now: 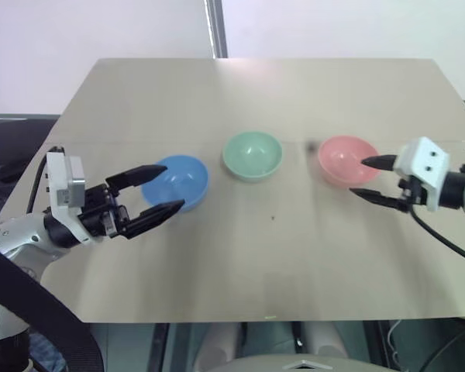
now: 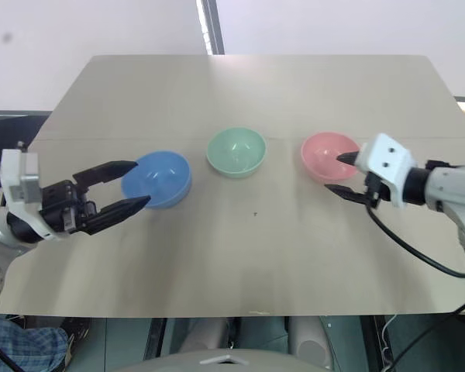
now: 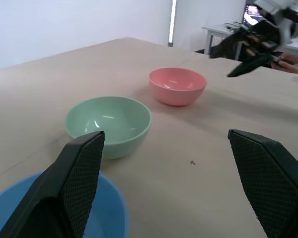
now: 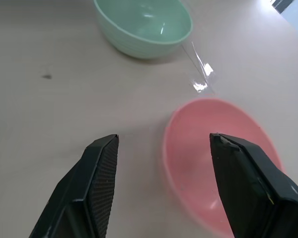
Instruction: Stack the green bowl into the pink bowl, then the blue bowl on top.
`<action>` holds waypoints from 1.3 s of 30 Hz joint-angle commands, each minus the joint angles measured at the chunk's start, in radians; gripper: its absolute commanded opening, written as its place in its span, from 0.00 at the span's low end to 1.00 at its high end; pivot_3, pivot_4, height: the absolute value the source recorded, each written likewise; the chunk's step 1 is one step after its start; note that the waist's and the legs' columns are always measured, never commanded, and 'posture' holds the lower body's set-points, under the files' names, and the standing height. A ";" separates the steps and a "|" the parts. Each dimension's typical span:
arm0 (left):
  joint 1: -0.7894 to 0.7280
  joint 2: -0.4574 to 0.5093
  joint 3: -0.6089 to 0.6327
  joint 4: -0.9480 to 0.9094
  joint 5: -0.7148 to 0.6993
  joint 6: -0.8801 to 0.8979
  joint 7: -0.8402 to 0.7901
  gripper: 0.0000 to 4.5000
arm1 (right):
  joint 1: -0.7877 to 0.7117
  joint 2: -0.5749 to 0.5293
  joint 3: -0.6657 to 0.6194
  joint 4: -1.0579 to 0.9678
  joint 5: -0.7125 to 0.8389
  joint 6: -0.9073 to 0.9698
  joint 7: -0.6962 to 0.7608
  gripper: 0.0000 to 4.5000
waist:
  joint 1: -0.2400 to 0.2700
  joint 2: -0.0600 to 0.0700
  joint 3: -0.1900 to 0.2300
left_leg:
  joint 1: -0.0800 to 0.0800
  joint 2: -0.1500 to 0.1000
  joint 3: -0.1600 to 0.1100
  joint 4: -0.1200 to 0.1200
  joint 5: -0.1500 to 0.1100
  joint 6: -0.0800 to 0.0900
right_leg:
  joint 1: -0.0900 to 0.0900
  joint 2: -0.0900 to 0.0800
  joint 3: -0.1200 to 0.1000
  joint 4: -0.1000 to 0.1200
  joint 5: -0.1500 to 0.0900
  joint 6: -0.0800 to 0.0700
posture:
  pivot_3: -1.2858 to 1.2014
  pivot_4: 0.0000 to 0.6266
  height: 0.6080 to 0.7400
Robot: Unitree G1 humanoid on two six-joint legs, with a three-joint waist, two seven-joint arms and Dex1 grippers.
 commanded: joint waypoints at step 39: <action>-0.051 0.018 -0.034 0.036 0.005 -0.019 -0.074 0.94 | -0.193 0.172 0.488 -0.311 -0.406 0.167 0.147 0.01 | -0.004 -0.001 0.000 | -0.015 -0.003 -0.007 0.004 0.000 0.000 | -0.012 -0.004 -0.007 0.002 0.000 0.000 | 0.52 0.24 1.00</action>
